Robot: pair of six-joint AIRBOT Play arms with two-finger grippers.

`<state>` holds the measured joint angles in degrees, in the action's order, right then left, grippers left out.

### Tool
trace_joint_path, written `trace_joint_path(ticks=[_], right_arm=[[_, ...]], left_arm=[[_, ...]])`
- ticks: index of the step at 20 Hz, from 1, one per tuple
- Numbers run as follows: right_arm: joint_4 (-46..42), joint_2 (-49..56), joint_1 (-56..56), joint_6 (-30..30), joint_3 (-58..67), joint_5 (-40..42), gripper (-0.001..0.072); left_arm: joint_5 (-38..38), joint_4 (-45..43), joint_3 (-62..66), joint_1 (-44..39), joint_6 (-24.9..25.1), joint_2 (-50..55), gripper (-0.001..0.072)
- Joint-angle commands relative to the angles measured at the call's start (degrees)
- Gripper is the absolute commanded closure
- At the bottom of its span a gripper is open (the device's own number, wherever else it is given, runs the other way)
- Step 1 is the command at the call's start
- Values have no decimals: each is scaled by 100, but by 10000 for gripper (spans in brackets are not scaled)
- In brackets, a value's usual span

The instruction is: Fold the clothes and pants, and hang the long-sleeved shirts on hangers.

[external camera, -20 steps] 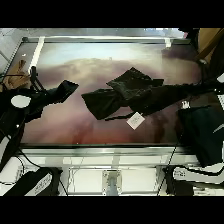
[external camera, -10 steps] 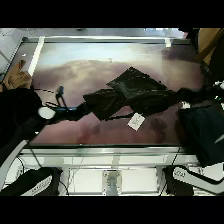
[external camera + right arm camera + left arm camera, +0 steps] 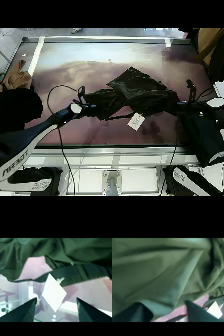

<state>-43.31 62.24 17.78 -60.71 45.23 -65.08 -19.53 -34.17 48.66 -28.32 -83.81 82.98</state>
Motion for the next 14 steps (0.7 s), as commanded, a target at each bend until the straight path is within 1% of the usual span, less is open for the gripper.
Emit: trace_joint_path(ticks=[1, 2, 3, 5, 7, 9, 10, 13, 14], right_arm=[[48, -22, -450, -39, -87, 448, 162], [-46, 9, -560, -192, -101, 466, 162], [-94, 33, -654, -317, -192, 490, 162], [-76, 42, -782, -457, -717, 730, 162], [142, 42, -776, -496, -1493, 1091, 161], [905, 44, -796, -514, -2079, 1738, 160], [1318, 48, -850, -369, -2221, 2037, 160], [2153, 319, -1078, -190, -2234, 2592, 160], [2538, 492, -1154, 35, -2234, 2712, 160]], left_arm=[[-28, -7, 365, -59, 92, 330, 498], [-114, -26, 365, -61, 92, 330, 628], [-227, -26, 365, -61, 94, 330, 697], [-391, -24, 365, -61, 223, 328, 697], [-391, -24, 365, -48, 221, 297, 697], [-389, -24, 372, -11, 221, 236, 697], [-391, -24, 372, 24, 221, 210, 697], [-389, -24, 372, 63, 221, 173, 697], [-391, -24, 372, 61, 221, 166, 697]])
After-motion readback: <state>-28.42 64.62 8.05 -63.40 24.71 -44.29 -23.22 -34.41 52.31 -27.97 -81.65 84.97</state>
